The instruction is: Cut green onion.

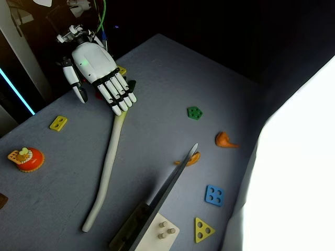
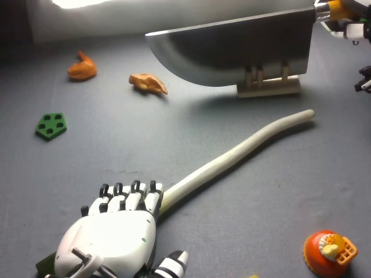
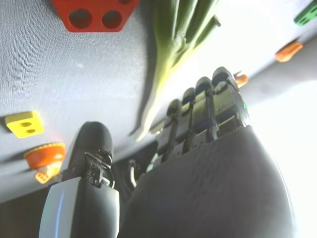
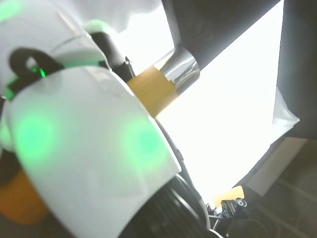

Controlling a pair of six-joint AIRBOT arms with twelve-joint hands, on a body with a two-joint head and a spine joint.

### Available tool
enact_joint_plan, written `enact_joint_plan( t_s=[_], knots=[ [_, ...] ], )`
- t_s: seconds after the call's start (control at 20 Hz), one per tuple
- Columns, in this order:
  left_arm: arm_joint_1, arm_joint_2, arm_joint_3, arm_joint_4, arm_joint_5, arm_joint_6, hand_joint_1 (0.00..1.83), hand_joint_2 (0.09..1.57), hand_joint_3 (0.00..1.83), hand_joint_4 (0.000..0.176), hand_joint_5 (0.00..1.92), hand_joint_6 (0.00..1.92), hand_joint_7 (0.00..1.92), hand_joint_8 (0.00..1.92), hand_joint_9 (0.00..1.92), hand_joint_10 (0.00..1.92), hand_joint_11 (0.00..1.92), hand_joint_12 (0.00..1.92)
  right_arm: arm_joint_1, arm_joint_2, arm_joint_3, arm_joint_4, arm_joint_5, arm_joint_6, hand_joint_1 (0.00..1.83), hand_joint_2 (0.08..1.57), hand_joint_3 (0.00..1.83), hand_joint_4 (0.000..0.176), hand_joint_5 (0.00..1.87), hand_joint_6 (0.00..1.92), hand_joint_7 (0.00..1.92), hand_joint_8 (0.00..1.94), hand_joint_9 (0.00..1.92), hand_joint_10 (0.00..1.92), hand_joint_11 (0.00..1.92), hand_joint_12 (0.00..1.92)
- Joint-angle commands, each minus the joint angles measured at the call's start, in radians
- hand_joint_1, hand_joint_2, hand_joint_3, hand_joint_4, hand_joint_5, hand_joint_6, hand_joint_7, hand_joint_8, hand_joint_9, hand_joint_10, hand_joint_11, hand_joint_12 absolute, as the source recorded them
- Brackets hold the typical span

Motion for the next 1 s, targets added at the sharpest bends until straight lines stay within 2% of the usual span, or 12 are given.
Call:
enact_joint_plan(
  t_s=[0.0, 0.25, 0.3, 0.4, 0.45, 0.6, 0.65, 0.7, 0.75, 0.8, 0.9, 0.95],
  knots=[
    [-0.009, -0.004, 0.002, 0.075, 0.059, -0.001, 0.32, 1.39, 0.01, 0.0, 0.0, 0.0, 0.0, 0.0, 0.0, 0.0, 0.0, 0.0, 0.008, 0.011, 0.009, 0.019, 0.105, -0.007, 1.6, 1.24, 0.0, 0.176, 1.3, 1.92, 1.59, 1.94, 1.67, 1.92, 1.71, 1.92],
    [-0.011, -0.003, 0.004, 0.08, 0.059, -0.001, 0.38, 1.39, 0.0, 0.0, 0.0, 0.0, 0.0, 0.0, 0.0, 0.0, 0.0, 0.0, 0.009, 0.015, 0.009, 0.056, 0.135, -0.027, 1.63, 1.23, 0.0, 0.176, 1.3, 1.92, 1.55, 1.94, 1.63, 1.92, 1.67, 1.92],
    [-0.011, -0.003, 0.005, 0.081, 0.059, -0.001, 0.33, 1.37, 0.0, 0.0, 0.0, 0.0, 0.0, 0.0, 0.0, 0.0, 0.01, 0.01, 0.01, 0.016, 0.009, 0.059, 0.143, -0.027, 1.61, 1.25, 0.0, 0.176, 1.28, 1.92, 1.55, 1.94, 1.63, 1.92, 1.68, 1.92],
    [-0.011, -0.003, 0.005, 0.085, 0.059, -0.001, 0.35, 1.35, 0.0, 0.0, 0.02, 0.01, 0.0, 0.0, 0.01, 0.0, 0.04, 0.03, 0.014, 0.019, 0.009, 0.066, 0.156, -0.026, 1.59, 1.25, 0.0, 0.176, 1.24, 1.8, 1.53, 1.94, 1.61, 1.92, 1.65, 1.92],
    [-0.011, -0.003, 0.006, 0.087, 0.059, -0.001, 0.37, 1.35, 0.0, 0.0, 0.02, 0.0, 0.01, 0.01, 0.01, 0.0, 0.01, 0.15, 0.015, 0.02, 0.009, 0.079, 0.16, -0.026, 1.61, 1.26, 0.0, 0.176, 1.24, 1.85, 1.53, 1.94, 1.61, 1.92, 1.65, 1.92],
    [-0.01, -0.003, 0.01, 0.095, 0.058, -0.001, 0.41, 1.35, 0.0, 0.0, 0.0, 0.0, 0.02, 0.01, 0.0, 0.0, 0.0, 0.15, 0.014, 0.022, 0.009, 0.091, 0.178, -0.022, 1.58, 1.27, 0.0, 0.176, 1.2, 1.92, 1.47, 1.94, 1.56, 1.92, 1.59, 1.92],
    [-0.011, -0.003, 0.012, 0.095, 0.058, -0.001, 0.41, 1.35, 0.0, 0.0, 0.0, 0.0, 0.0, 0.01, 0.0, 0.0, 0.0, 0.09, 0.013, 0.023, 0.008, 0.092, 0.185, -0.013, 1.57, 1.29, 0.0, 0.164, 1.14, 1.77, 1.5, 1.94, 1.6, 1.92, 1.64, 1.92],
    [-0.012, -0.003, 0.014, 0.096, 0.058, -0.001, 0.42, 1.35, 0.0, 0.0, 0.0, 0.0, 0.0, 0.0, 0.0, 0.0, 0.0, 0.03, 0.01, 0.025, 0.008, 0.105, 0.201, 0.002, 1.59, 1.27, 0.0, 0.174, 1.18, 1.81, 1.53, 1.94, 1.62, 1.92, 1.66, 1.92],
    [-0.012, -0.003, 0.016, 0.096, 0.056, -0.001, 0.42, 1.35, 0.0, 0.0, 0.0, 0.0, 0.0, 0.0, 0.0, 0.0, 0.0, 0.02, 0.009, 0.026, 0.008, 0.123, 0.207, 0.003, 1.62, 1.25, 0.0, 0.176, 1.26, 1.9, 1.54, 1.94, 1.61, 1.92, 1.64, 1.92],
    [-0.012, -0.003, 0.018, 0.096, 0.052, -0.001, 0.44, 1.35, 0.0, 0.0, 0.01, 0.0, 0.02, 0.01, 0.0, 0.0, 0.01, 0.03, 0.01, 0.027, 0.008, 0.124, 0.209, 0.003, 1.61, 1.25, 0.0, 0.176, 1.24, 1.92, 1.54, 1.94, 1.61, 1.92, 1.65, 1.92],
    [-0.011, -0.003, 0.02, 0.095, 0.048, -0.001, 0.43, 1.35, 0.0, 0.0, 0.02, 0.0, 0.03, 0.0, 0.02, 0.0, 0.0, 0.18, 0.008, 0.03, 0.008, 0.124, 0.224, 0.011, 1.61, 1.25, 0.0, 0.176, 1.27, 1.92, 1.53, 1.94, 1.61, 1.92, 1.65, 1.92],
    [-0.01, -0.003, 0.022, 0.095, 0.044, -0.001, 0.39, 1.36, 0.0, 0.0, 0.01, 0.0, 0.01, 0.0, 0.01, 0.0, 0.0, 0.2, 0.008, 0.032, 0.008, 0.124, 0.232, 0.021, 1.62, 1.25, 0.0, 0.176, 1.28, 1.92, 1.53, 1.94, 1.61, 1.92, 1.65, 1.92]
  ],
)
